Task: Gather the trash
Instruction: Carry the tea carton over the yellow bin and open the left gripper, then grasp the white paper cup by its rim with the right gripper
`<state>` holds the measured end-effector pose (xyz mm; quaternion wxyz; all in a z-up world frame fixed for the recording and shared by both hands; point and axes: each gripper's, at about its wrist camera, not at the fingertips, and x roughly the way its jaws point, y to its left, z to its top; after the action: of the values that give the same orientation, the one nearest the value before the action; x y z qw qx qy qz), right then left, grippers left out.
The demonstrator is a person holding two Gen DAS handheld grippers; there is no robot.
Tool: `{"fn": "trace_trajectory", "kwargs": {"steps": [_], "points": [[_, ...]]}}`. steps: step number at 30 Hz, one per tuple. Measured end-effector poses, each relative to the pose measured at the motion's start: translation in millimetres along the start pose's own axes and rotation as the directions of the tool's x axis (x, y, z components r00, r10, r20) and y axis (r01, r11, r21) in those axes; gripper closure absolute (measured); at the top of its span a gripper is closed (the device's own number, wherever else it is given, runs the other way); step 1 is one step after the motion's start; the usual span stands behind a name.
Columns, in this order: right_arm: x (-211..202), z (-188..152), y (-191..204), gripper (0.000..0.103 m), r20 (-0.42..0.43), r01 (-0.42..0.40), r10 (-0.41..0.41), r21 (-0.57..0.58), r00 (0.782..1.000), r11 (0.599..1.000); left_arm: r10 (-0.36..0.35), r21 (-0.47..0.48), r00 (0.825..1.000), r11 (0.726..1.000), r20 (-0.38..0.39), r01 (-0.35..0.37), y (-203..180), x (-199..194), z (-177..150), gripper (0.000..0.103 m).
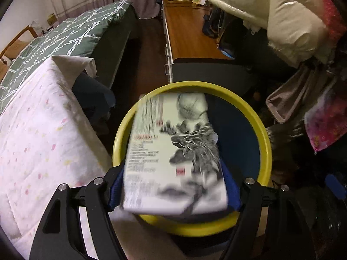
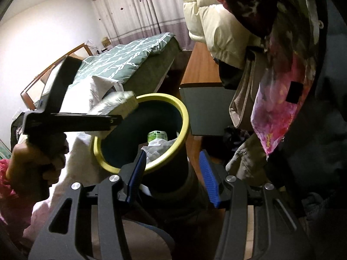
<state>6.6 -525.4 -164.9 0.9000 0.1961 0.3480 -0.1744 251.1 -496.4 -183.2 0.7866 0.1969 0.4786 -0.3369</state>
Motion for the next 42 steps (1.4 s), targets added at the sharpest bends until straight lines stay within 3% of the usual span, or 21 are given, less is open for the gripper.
{"fn": "trace_trajectory", "kwargs": {"steps": [2,6,13,18,21,24,26,27,33,35,37,40,42], "points": [[3,0,0,0.054,-0.006,-0.002,0.002,0.001,1.000,1.000,0.008,-0.004,1.000,1.000,0.009,-0.008,0,2,2,0.021],[8,0,6,0.054,-0.016,-0.007,0.007,-0.006,1.000,1.000,-0.006,-0.020,0.999,1.000,0.034,0.007,6,-9,1,0.021],[20,-1,26,0.054,-0.047,-0.029,0.027,-0.045,0.999,0.999,-0.021,-0.095,0.985,0.995,0.172,0.038,57,-80,-32,0.014],[29,1,57,0.054,-0.074,-0.072,0.066,-0.094,0.995,0.993,0.055,-0.186,0.963,0.983,0.262,-0.006,120,-134,-76,0.011],[39,3,87,0.054,-0.097,-0.102,0.088,-0.145,0.991,0.984,0.142,-0.266,0.940,0.962,0.312,-0.057,165,-168,-112,0.010],[48,3,122,0.053,-0.123,-0.144,0.121,-0.198,0.985,0.970,0.275,-0.348,0.893,0.926,0.355,-0.147,212,-202,-148,0.007],[55,2,151,0.053,-0.141,-0.169,0.138,-0.242,0.980,0.955,0.369,-0.410,0.859,0.887,0.354,-0.212,248,-221,-173,0.007],[58,2,164,0.053,-0.150,-0.182,0.146,-0.265,0.978,0.947,0.395,-0.435,0.850,0.872,0.348,-0.227,262,-226,-183,0.006],[73,0,259,0.053,-0.226,-0.295,0.220,-0.392,0.949,0.871,0.566,-0.610,0.775,0.728,0.280,-0.312,357,-247,-253,0.006],[77,-1,292,0.053,-0.258,-0.343,0.252,-0.418,0.933,0.841,0.626,-0.669,0.742,0.661,0.240,-0.340,383,-245,-276,0.006],[81,-2,319,0.053,-0.282,-0.378,0.274,-0.440,0.920,0.814,0.633,-0.716,0.743,0.620,0.216,-0.321,402,-243,-294,0.006],[86,-10,365,0.053,-0.288,-0.386,0.270,-0.515,0.919,0.765,0.623,-0.760,0.757,0.585,0.197,-0.284,417,-240,-308,0.006],[91,-15,383,0.053,-0.307,-0.400,0.269,-0.545,0.913,0.737,0.633,-0.772,0.748,0.571,0.198,-0.279,419,-243,-314,0.006]]}}
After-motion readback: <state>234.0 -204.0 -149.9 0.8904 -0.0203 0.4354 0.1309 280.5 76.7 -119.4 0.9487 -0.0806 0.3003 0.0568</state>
